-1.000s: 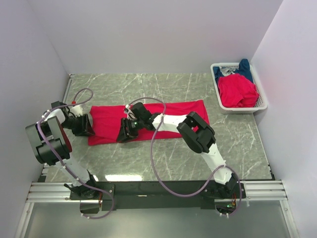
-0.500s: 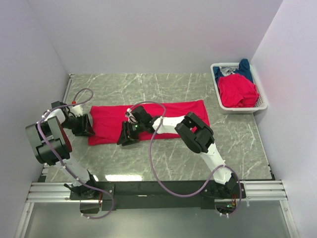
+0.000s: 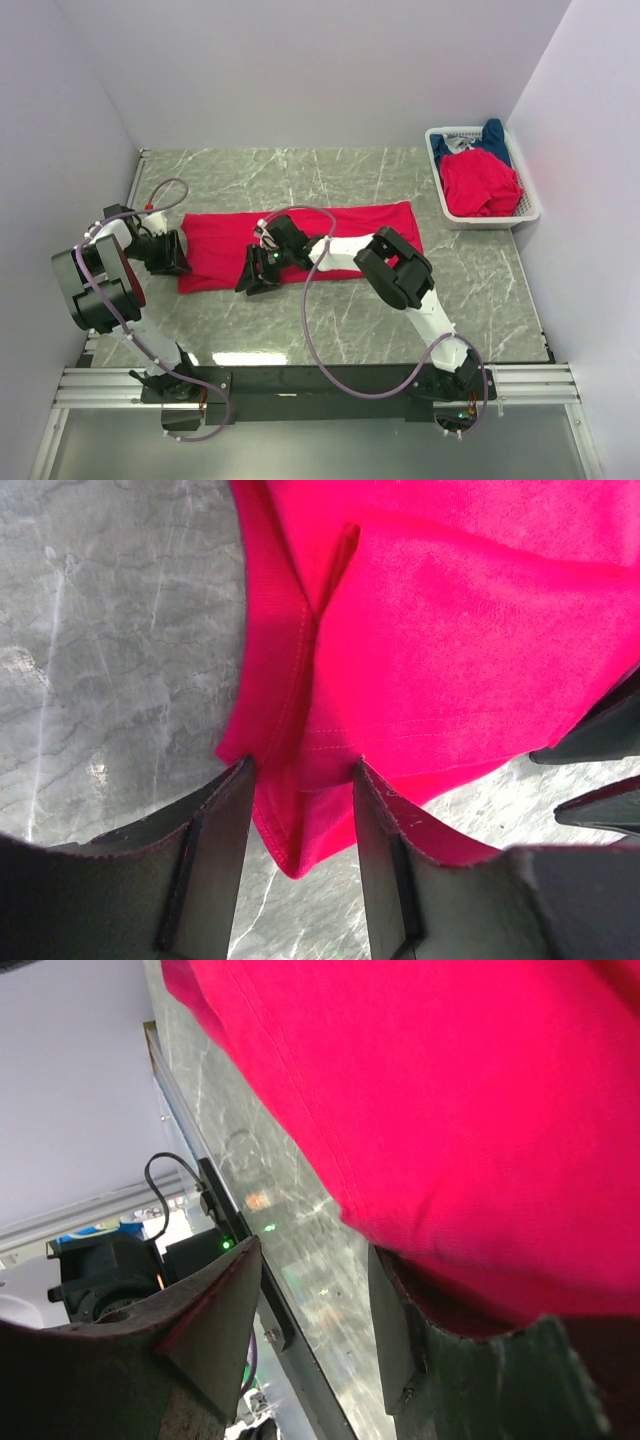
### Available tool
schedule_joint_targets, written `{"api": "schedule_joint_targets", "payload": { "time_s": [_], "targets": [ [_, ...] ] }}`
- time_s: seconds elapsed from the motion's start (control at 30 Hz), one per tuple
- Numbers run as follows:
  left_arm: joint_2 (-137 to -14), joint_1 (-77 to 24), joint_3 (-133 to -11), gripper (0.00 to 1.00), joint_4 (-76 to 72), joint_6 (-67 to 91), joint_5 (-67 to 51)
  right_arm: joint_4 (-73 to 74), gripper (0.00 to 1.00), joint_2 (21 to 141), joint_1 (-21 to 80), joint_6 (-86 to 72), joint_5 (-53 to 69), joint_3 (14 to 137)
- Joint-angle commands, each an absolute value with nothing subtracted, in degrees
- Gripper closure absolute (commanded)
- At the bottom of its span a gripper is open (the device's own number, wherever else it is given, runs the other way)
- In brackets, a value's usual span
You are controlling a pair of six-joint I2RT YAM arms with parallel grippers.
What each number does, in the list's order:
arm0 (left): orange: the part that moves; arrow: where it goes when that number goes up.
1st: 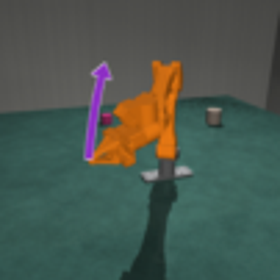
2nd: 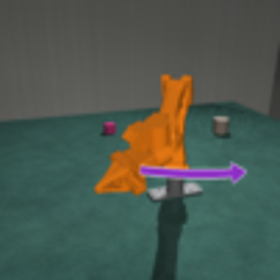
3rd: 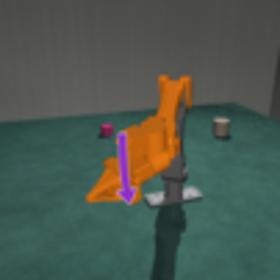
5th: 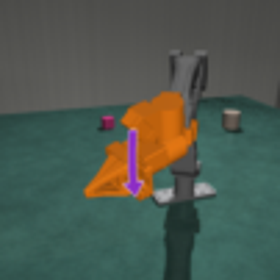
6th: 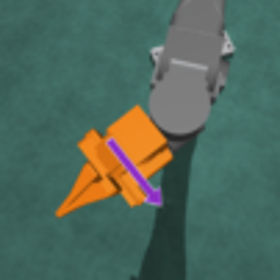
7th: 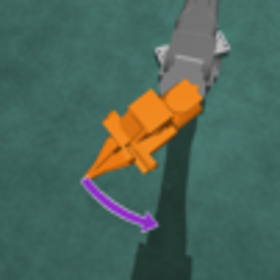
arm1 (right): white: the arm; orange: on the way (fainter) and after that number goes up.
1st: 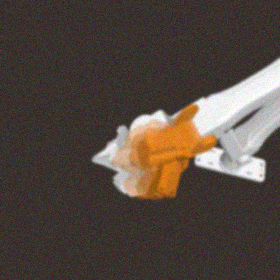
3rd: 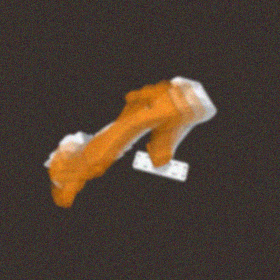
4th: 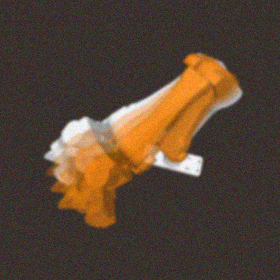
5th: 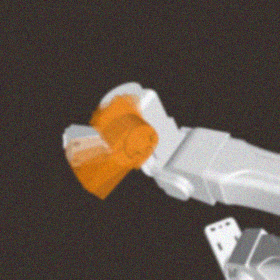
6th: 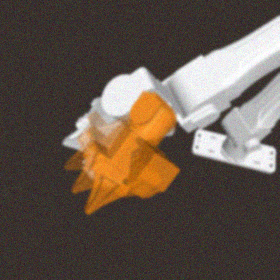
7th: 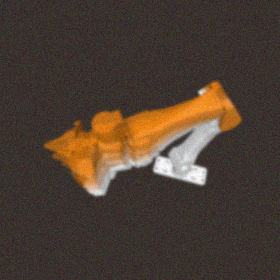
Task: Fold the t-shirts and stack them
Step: Fold the tshirt
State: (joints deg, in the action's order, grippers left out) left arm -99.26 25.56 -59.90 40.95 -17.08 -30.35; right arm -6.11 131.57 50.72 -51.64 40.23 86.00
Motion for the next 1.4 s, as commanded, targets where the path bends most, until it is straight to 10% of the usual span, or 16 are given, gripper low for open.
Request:
{"api": "schedule_joint_targets", "payload": {
  "time_s": [0.0,0.57,0.9,1.1,1.37],
  "targets": [
    [-99.05,25.40,-60.91,0.50,41.13,-17.84,-30.41,-2.73,0.45,129.56,51.33,-51.15,36.13,82.71],
    [-99.32,25.40,-61.08,0.50,40.87,-17.67,-30.32,2.20,0.57,131.31,50.28,-53.61,29.09,86.04],
    [-99.58,25.40,-62.05,0.55,42.01,-18.28,-31.20,1.58,0.80,130.52,49.92,-51.07,29.00,88.24],
    [-98.88,25.40,-62.66,0.63,42.80,-18.54,-31.99,1.41,1.00,129.90,49.83,-49.92,29.00,89.30],
    [-97.47,25.40,-63.72,0.82,43.77,-19.07,-32.26,-1.49,1.00,126.83,49.75,-48.87,28.92,89.12]
  ]
}}
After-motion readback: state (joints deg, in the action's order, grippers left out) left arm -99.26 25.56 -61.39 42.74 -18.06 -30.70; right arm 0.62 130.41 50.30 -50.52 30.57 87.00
